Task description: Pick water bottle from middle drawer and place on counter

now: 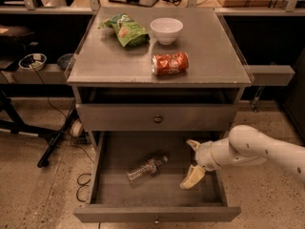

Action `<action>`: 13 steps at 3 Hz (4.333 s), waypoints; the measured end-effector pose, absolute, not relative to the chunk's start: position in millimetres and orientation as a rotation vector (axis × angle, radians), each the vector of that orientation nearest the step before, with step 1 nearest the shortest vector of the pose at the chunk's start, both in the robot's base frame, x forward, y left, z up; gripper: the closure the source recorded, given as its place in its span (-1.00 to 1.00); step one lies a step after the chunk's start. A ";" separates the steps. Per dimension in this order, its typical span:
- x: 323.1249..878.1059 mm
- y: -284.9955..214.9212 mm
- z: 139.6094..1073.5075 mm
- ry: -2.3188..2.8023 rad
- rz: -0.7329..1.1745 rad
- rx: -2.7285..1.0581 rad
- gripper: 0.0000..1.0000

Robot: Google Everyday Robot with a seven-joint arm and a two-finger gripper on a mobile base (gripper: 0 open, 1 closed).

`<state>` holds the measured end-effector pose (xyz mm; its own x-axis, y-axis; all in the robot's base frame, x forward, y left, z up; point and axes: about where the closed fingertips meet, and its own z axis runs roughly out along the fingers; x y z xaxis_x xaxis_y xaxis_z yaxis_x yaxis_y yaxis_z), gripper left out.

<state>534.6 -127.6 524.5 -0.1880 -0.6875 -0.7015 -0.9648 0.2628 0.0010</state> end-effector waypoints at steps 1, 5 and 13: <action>534.3 -127.2 523.7 1.953 0.613 -1.488 -1.00; 569.3 -94.8 499.5 1.909 0.566 -1.406 -1.00; 589.9 5.4 429.1 1.907 0.587 -1.568 -1.00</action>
Offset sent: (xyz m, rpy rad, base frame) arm 0.0069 0.0085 -0.0123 0.0373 -0.0288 -0.0271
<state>589.9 5.4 429.1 -0.1274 -0.7150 -0.6874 -0.9778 0.2067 -0.0338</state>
